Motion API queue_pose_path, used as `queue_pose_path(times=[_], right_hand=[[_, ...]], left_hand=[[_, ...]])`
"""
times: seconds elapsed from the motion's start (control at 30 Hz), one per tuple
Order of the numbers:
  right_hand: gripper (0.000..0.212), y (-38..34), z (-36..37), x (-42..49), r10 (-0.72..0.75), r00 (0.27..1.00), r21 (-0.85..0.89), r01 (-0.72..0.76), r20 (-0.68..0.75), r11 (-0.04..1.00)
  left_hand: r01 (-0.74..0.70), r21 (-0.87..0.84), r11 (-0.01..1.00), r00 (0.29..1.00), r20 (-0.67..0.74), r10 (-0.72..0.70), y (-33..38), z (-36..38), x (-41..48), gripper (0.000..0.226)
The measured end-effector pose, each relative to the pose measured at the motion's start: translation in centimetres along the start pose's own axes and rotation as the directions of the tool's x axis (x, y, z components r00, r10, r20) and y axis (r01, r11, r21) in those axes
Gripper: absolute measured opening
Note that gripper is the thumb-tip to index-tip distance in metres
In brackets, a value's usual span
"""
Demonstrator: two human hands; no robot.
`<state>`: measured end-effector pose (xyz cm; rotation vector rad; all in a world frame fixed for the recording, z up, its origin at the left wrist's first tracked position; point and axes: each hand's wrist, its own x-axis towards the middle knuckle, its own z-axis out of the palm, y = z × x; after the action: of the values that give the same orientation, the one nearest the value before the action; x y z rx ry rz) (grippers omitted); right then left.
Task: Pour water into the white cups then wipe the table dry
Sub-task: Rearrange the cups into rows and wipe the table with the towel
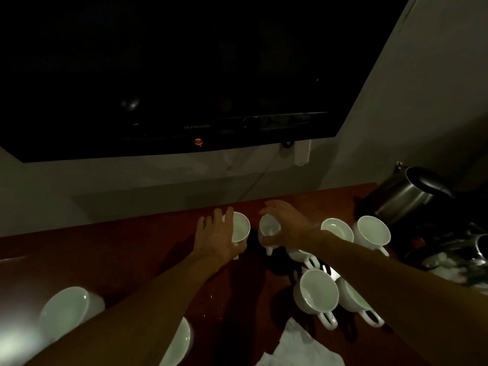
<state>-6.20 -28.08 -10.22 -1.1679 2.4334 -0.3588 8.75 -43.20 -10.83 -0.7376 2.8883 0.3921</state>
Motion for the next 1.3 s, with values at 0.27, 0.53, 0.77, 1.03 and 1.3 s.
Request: queue_pose_path(times=[0.27, 0.53, 0.77, 1.03, 1.3], right_hand=[[0.068, -1.9, 1.2, -5.6, -0.154, 0.985, -0.013, 0.153, -0.073, 0.988], [0.068, -2.9, 5.4, -11.7, -0.239, 0.97, -0.049, 0.241, 0.04, 0.969], [0.065, -2.9, 7.9, -16.8, -0.26, 0.965, 0.031, 0.261, -0.032, 0.965], [0.046, -2.6, 14.4, -24.1, -0.183, 0.976, 0.086, 0.194, -0.12, 0.977], [0.076, -2.6, 22.0, -29.0, 0.108, 0.958, 0.088, -0.088, -0.264, 0.992]], left_hand=[[0.033, 0.042, 0.999, 0.994, -0.108, -0.029, -0.6, 1.5, -8.0, 0.078], [0.108, 0.044, 0.993, 0.992, -0.067, -0.105, 2.4, 3.5, -15.0, 0.07], [0.084, 0.081, 0.993, 0.989, -0.125, -0.074, 3.3, 6.0, -20.2, 0.064], [0.039, 0.085, 0.996, 0.992, -0.123, -0.028, 5.1, 11.8, -28.0, 0.064], [0.093, 0.053, 0.994, 0.991, -0.097, -0.088, 6.8, 18.5, -33.4, 0.065]])
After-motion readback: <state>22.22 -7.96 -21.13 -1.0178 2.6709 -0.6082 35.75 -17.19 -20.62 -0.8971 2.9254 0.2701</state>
